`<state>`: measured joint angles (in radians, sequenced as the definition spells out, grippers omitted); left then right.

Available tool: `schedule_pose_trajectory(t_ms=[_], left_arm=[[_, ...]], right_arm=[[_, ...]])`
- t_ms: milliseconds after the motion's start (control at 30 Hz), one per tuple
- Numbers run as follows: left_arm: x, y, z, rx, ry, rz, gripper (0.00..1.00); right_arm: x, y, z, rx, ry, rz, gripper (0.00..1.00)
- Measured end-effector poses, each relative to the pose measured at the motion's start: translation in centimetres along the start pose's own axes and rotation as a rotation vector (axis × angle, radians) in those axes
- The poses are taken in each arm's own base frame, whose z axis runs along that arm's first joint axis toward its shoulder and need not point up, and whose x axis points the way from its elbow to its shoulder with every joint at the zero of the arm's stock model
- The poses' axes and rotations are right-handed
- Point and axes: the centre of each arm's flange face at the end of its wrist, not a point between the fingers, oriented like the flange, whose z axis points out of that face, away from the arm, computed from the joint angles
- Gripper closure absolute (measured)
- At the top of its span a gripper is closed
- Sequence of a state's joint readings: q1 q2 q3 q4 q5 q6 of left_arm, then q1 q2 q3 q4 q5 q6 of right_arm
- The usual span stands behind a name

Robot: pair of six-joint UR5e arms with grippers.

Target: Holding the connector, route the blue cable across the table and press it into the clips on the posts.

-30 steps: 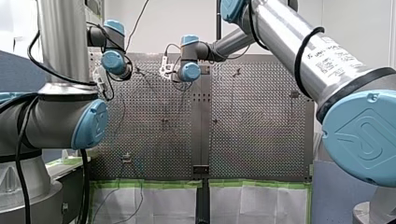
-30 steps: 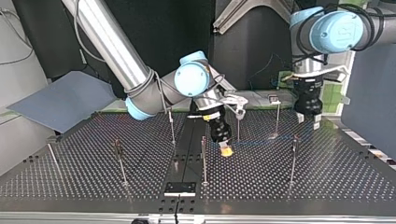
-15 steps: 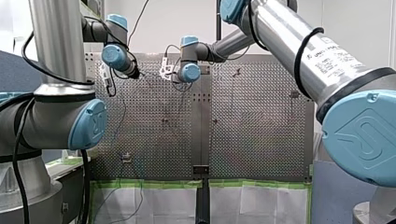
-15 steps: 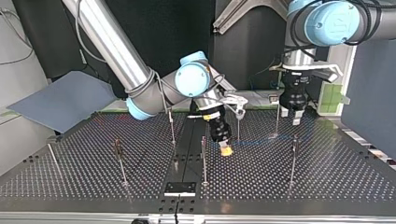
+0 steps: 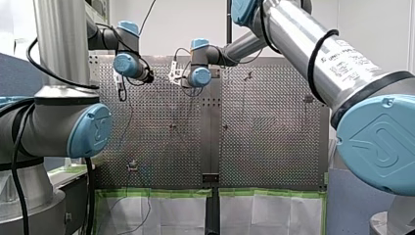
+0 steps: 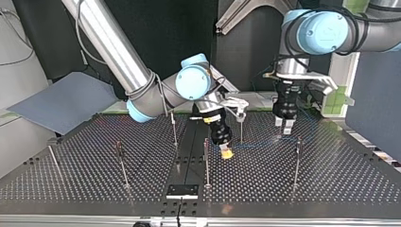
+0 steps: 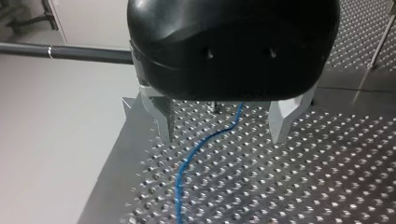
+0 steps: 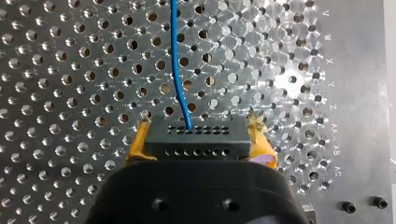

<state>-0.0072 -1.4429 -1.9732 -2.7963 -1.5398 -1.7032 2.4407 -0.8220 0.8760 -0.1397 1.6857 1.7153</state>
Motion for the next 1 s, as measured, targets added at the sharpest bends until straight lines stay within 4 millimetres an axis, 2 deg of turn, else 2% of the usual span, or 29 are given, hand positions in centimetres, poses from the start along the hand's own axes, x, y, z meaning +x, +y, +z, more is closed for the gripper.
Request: schedule_pose_trajectory(t_ms=[167,633,1000], left_arm=[[-0.6,-0.7,0.8,0.010,-0.048,0.003,0.00],[-0.3,-1.8,4.9,-0.024,-0.074,0.021,0.00],[2.6,-1.1,7.0,-0.068,-0.044,0.019,0.00]], right_arm=[[0.0,0.1,0.0,-0.002,0.000,0.000,1.00],[-0.2,0.2,0.1,-0.001,-0.002,-0.001,1.00],[-0.7,0.3,0.2,-0.002,-0.009,-0.001,1.00]])
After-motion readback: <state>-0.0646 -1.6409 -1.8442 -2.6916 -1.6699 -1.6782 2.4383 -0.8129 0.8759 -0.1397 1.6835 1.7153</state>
